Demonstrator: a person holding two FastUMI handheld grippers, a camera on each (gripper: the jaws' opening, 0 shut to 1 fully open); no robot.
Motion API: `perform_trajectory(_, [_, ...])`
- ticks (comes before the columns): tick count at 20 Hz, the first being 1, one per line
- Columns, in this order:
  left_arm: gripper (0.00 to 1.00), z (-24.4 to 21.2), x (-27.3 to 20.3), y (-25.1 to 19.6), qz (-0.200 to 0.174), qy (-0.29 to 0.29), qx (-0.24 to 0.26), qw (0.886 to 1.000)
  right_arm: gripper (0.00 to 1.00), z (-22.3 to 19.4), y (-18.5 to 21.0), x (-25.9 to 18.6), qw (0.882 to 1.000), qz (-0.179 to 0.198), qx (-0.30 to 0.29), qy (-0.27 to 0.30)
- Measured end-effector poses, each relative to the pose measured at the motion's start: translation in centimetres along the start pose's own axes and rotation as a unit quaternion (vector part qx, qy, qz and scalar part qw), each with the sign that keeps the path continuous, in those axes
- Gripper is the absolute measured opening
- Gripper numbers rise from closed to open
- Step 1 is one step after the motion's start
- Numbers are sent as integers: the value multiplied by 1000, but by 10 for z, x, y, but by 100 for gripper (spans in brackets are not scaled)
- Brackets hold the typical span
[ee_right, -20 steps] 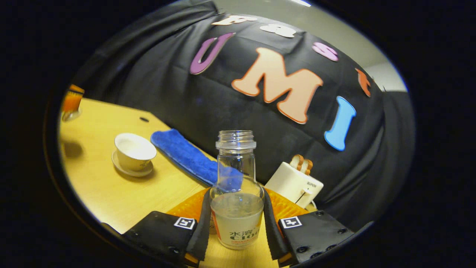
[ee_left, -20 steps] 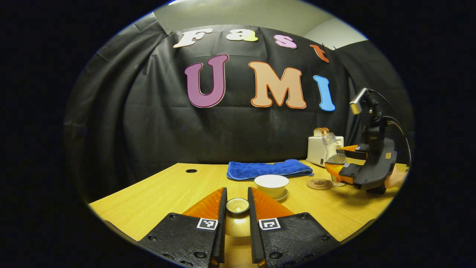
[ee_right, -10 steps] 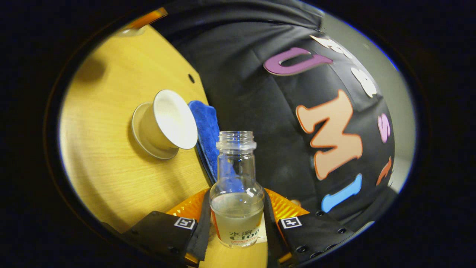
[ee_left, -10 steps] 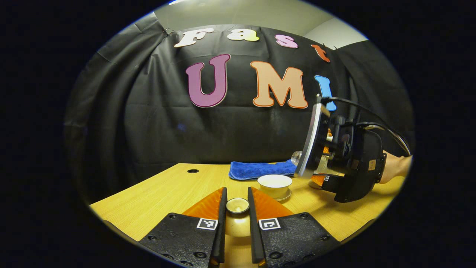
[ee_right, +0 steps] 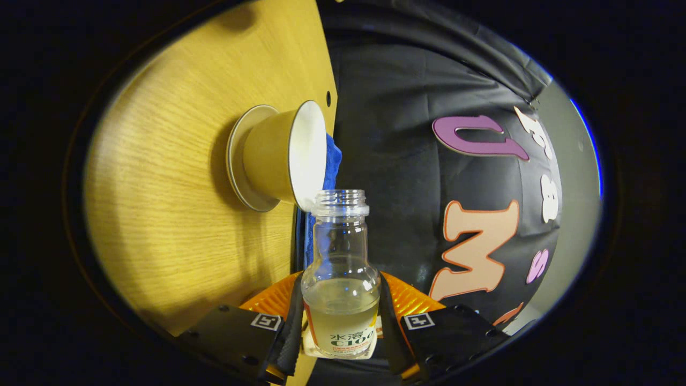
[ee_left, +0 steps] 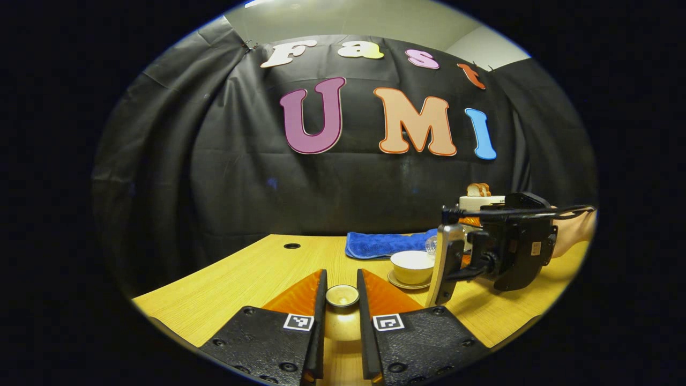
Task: Open the teacup lid with one hand, grasp the water bottle and pour water into the teacup with the other hand; after pouring, place the water bottle on the coaster and then close the teacup lid.
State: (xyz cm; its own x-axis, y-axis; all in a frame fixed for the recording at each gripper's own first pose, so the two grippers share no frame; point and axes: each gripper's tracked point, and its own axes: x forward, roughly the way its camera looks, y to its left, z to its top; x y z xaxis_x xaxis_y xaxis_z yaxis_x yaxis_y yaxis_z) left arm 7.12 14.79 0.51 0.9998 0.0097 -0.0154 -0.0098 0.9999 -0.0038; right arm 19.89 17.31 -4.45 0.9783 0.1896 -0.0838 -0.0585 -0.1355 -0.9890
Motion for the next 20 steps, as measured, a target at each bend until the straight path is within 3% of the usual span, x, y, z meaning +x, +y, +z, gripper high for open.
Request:
perform_trajectory(11, [25, -1, 0, 1, 0, 1, -1, 1000, 67, 9, 0, -5, 994, -13, -102, -23])
perform_trajectory(20, [25, -3, -1, 1, 0, 1, -1, 1000, 67, 14, -16, -4, 981, -38, -187, -38])
